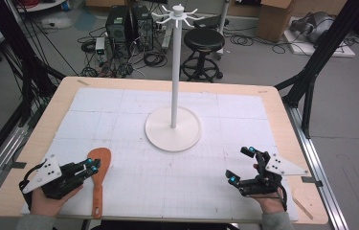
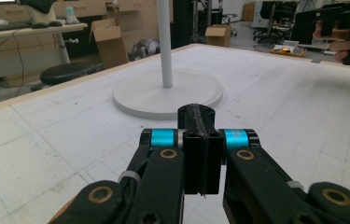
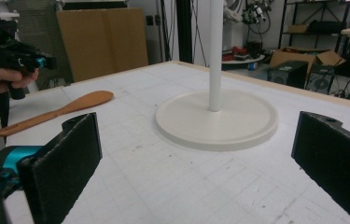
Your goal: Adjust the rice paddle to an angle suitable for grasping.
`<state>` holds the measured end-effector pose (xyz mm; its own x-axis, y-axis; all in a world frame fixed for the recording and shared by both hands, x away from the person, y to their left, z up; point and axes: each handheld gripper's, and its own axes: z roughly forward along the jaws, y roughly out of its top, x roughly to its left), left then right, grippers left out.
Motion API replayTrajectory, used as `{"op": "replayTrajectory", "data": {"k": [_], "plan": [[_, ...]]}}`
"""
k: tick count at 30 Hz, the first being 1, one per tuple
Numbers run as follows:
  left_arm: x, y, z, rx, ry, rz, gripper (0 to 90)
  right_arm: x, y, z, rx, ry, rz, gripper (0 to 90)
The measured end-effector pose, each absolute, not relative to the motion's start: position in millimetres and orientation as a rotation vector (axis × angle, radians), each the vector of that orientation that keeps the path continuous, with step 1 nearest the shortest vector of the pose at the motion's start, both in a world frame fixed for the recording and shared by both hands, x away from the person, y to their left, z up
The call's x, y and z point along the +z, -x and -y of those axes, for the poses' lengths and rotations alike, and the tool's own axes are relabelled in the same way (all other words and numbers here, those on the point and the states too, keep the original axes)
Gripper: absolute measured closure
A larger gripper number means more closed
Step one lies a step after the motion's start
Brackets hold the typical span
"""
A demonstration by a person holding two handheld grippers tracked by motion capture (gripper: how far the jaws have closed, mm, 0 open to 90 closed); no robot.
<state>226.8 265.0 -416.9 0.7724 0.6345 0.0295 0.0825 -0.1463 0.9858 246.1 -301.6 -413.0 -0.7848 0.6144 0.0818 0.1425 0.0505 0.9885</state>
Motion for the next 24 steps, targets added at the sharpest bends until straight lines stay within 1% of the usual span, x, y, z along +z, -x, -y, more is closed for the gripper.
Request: {"op": "replayTrajectory", "data": {"k": [4, 11, 17, 19, 24], "plan": [[-421.3, -230.3, -264.4, 0.537, -1.722, -0.586, 89.7, -413.6, -248.6, 301.4, 1.793, -0.764, -1.973, 0.1], [-425.8, -227.0, -271.5, 0.533, -1.765, -0.587, 89.7, -412.4, -246.6, 301.1, 1.793, -0.758, -1.973, 0.1], [-435.1, -231.2, -286.9, 0.489, -1.792, -0.665, 89.7, -413.1, -248.8, 300.5, 1.787, -0.759, -1.978, 0.1], [-437.8, -232.0, -290.3, 0.455, -1.81, -0.677, 89.7, -413.3, -248.9, 300.3, 1.788, -0.765, -1.982, 0.1], [-441.0, -228.6, -294.9, 0.425, -1.847, -0.68, 89.7, -412.5, -246.9, 300.1, 1.779, -0.758, -1.98, 0.1]]}}
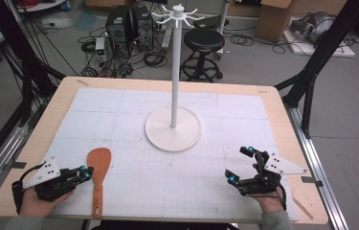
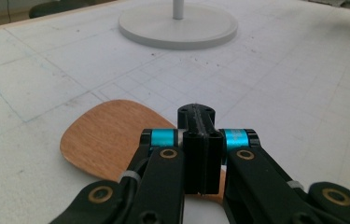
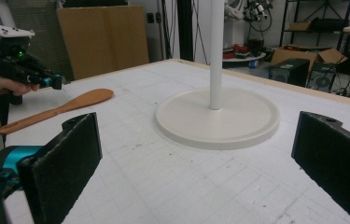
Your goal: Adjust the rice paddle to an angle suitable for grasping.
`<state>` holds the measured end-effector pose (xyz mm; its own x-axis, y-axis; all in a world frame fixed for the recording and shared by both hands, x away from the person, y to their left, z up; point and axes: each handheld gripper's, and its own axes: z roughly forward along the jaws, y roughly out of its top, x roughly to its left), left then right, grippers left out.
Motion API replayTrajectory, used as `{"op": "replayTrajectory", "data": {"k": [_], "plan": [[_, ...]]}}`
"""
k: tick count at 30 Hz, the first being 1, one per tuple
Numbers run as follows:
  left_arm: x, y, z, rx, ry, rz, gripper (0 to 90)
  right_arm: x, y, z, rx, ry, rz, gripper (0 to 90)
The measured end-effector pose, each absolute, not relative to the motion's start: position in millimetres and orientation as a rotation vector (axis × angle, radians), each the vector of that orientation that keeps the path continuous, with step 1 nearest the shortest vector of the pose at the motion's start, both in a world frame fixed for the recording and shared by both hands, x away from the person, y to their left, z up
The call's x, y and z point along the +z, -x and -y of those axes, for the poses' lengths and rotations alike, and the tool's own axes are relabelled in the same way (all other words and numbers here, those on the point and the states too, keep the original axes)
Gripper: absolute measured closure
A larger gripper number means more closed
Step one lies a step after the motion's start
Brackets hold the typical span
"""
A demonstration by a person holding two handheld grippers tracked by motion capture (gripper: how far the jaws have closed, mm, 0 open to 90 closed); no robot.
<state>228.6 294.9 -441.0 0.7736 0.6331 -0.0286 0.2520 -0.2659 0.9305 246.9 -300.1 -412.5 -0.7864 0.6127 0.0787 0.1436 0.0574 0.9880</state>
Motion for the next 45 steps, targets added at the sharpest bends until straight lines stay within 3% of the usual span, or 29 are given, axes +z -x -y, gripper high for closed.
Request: {"op": "replayTrajectory", "data": {"k": [35, 45], "plan": [[-449.7, -217.4, -287.3, 0.331, -2.108, -0.735, 89.6, -414.1, -244.7, 297.9, 1.75, -0.768, -2.021, 0.1], [-449.9, -218.8, -280.9, 0.32, -2.115, -0.735, 89.7, -415.1, -245.2, 296.5, 1.738, -0.773, -2.035, 0.1]]}}
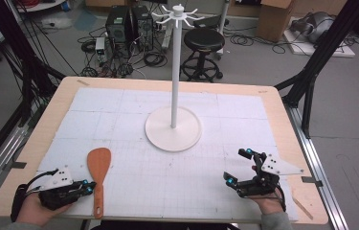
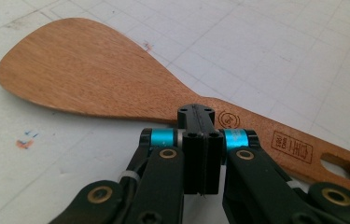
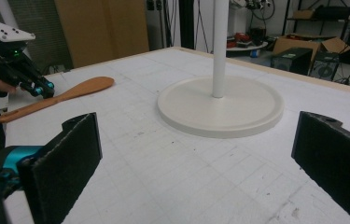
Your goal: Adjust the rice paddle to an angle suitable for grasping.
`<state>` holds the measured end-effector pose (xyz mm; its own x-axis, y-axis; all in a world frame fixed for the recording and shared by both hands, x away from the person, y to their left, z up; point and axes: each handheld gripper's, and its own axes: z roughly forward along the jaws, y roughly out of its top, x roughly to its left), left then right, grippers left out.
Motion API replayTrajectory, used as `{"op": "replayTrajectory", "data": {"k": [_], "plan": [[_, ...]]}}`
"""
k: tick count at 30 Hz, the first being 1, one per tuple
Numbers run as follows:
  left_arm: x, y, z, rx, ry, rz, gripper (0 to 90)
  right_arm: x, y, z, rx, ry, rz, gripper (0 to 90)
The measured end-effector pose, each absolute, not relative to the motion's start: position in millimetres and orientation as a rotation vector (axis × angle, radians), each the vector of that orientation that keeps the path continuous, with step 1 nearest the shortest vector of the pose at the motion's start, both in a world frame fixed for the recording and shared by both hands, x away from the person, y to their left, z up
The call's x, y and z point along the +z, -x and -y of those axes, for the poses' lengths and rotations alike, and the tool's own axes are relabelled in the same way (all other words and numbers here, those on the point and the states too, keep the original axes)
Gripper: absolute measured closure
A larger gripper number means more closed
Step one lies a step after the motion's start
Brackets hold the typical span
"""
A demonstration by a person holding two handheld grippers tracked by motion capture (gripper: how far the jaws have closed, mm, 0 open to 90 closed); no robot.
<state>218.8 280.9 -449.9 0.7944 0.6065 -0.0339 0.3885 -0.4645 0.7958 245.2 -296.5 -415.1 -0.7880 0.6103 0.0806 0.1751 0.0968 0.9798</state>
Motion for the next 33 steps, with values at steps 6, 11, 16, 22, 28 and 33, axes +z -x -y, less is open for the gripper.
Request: {"op": "replayTrajectory", "data": {"k": [6, 11, 16, 22, 28, 33], "plan": [[-449.9, -220.8, -272.1, 0.301, -2.108, -0.745, 89.6, -415.4, -245.9, 296.6, 1.73, -0.773, -2.038, 0.1], [-450.5, -222.7, -263.4, 0.293, -2.104, -0.746, 89.6, -415.6, -246.2, 296.2, 1.729, -0.771, -2.041, 0.1], [-450.3, -225.5, -256.2, 0.309, -2.108, -0.738, 89.5, -416.1, -246.6, 295.7, 1.725, -0.773, -2.048, 0.1], [-450.0, -230.9, -246.4, 0.313, -2.108, -0.735, 89.5, -417.0, -247.8, 294.6, 1.715, -0.778, -2.061, 0.1], [-449.9, -236.9, -237.2, 0.318, -2.112, -0.742, 89.5, -417.7, -248.9, 293.3, 1.712, -0.771, -2.069, 0.1], [-450.1, -240.2, -234.0, 0.319, -2.113, -0.737, 89.5, -417.9, -249.3, 292.8, 1.713, -0.765, -2.074, 0.1]]}}
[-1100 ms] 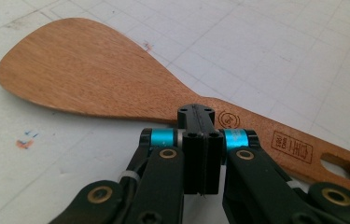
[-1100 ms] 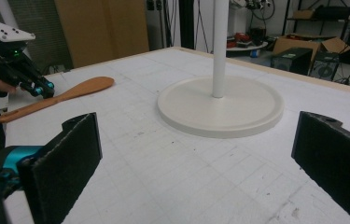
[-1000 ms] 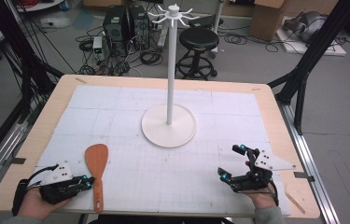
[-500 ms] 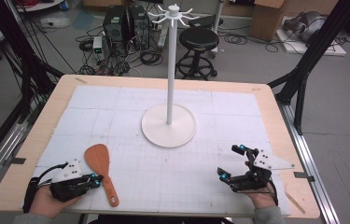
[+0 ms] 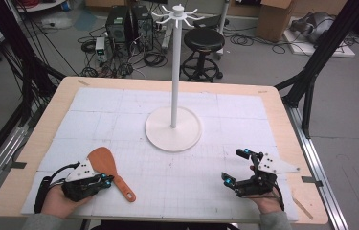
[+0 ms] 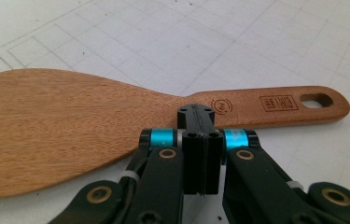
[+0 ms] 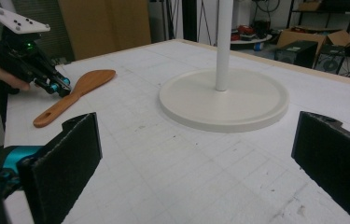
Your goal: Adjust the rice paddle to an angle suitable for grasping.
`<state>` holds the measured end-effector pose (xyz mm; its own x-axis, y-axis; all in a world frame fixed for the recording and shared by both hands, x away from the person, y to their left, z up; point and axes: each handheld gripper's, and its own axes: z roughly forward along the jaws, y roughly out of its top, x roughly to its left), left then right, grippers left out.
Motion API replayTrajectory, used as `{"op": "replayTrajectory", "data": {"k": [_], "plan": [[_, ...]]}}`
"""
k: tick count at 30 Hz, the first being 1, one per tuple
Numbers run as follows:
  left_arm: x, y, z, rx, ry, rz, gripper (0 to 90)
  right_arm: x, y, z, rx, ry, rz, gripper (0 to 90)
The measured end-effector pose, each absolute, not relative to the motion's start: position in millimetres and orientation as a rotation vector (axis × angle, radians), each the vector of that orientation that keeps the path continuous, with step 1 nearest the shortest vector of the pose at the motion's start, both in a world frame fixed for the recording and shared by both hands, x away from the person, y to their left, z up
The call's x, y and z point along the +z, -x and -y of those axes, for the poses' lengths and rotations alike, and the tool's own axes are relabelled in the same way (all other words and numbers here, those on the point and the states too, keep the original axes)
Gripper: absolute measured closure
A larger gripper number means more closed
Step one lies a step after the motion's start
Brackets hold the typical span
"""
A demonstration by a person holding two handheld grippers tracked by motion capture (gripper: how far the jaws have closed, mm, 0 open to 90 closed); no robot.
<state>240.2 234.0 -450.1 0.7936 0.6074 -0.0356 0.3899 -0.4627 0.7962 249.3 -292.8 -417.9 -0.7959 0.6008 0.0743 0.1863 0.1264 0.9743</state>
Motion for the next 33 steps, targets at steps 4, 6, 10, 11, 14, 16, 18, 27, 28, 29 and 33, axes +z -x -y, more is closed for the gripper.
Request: {"op": "replayTrajectory", "data": {"k": [4, 6, 10, 11, 14, 16, 18, 27, 28, 29, 33], "plan": [[-448.8, -239.4, -235.7, 0.361, -2.112, -0.717, 89.5, -417.8, -249.3, 292.9, 1.712, -0.762, -2.069, 0.1], [-446.1, -239.9, -240.2, 0.385, -2.095, -0.724, 89.5, -417.5, -248.3, 293.3, 1.716, -0.776, -2.067, 0.1], [-439.1, -243.9, -252.0, 0.4, -2.039, -0.749, 89.5, -418.0, -248.1, 293.8, 1.716, -0.781, -2.068, 0.1], [-437.6, -245.4, -253.9, 0.394, -2.011, -0.76, 89.5, -418.1, -248.6, 293.7, 1.716, -0.778, -2.067, 0.1], [-433.8, -252.8, -259.1, 0.381, -1.957, -0.795, 89.5, -418.0, -249.4, 294.3, 1.721, -0.777, -2.061, 0.1], [-432.9, -259.2, -261.0, 0.365, -1.947, -0.821, 89.5, -418.0, -249.9, 294.7, 1.726, -0.786, -2.055, 0.1], [-432.1, -264.8, -261.7, 0.361, -1.951, -0.837, 89.5, -418.0, -250.4, 295.0, 1.726, -0.782, -2.05, 0.1], [-421.3, -281.6, -250.9, 0.35, -2.0, -0.833, 89.5, -418.1, -250.4, 294.4, 1.725, -0.784, -2.057, 0.1], [-419.9, -286.7, -248.8, 0.35, -2.02, -0.833, 89.5, -418.0, -249.9, 294.4, 1.726, -0.79, -2.057, 0.1], [-419.9, -286.7, -248.8, 0.35, -2.02, -0.833, 89.6, -418.0, -249.9, 294.4, 1.726, -0.79, -2.057, 0.1], [-422.0, -292.2, -239.9, 0.369, -2.084, -0.793, 89.5, -418.1, -250.3, 294.4, 1.726, -0.783, -2.057, 0.1]]}}
